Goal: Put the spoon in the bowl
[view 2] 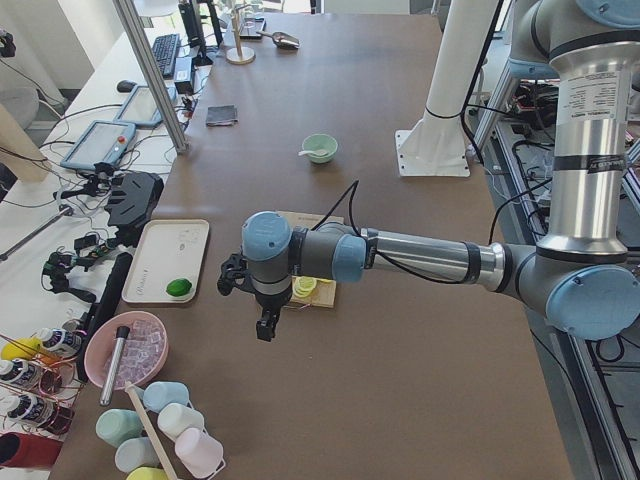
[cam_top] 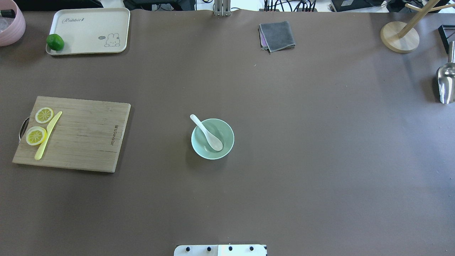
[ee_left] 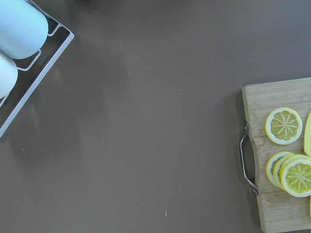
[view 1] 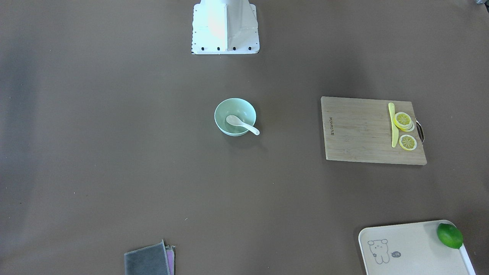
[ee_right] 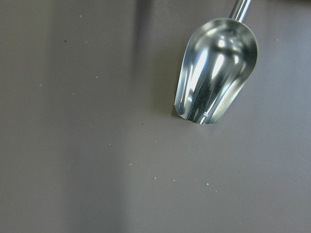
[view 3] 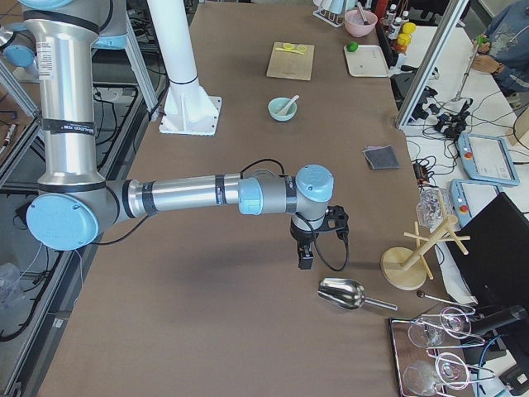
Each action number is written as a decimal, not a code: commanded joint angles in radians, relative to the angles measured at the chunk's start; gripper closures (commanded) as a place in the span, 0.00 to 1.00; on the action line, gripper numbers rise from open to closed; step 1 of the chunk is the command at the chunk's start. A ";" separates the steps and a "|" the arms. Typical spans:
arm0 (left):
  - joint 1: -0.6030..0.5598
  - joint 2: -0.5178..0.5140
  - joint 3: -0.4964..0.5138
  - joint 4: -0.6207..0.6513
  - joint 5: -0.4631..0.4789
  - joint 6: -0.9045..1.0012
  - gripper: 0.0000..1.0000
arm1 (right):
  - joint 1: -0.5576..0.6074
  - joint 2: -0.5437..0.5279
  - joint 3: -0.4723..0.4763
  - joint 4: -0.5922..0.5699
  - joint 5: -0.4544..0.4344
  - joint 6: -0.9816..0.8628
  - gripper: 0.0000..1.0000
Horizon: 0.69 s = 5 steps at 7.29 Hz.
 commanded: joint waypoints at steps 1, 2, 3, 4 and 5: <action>-0.002 -0.010 -0.006 -0.005 0.000 0.003 0.02 | -0.005 0.030 -0.003 -0.002 -0.002 0.000 0.00; -0.004 -0.004 -0.008 -0.005 0.003 0.004 0.02 | -0.005 0.025 0.004 -0.004 0.005 0.000 0.00; -0.002 -0.005 -0.006 -0.005 0.006 0.006 0.02 | -0.005 0.030 -0.002 -0.001 -0.001 0.000 0.00; -0.001 -0.010 0.005 -0.005 0.006 0.004 0.02 | -0.006 0.042 -0.012 -0.001 -0.008 0.000 0.00; -0.004 0.002 0.000 -0.005 0.006 0.004 0.02 | -0.006 0.056 -0.016 -0.002 -0.008 0.001 0.00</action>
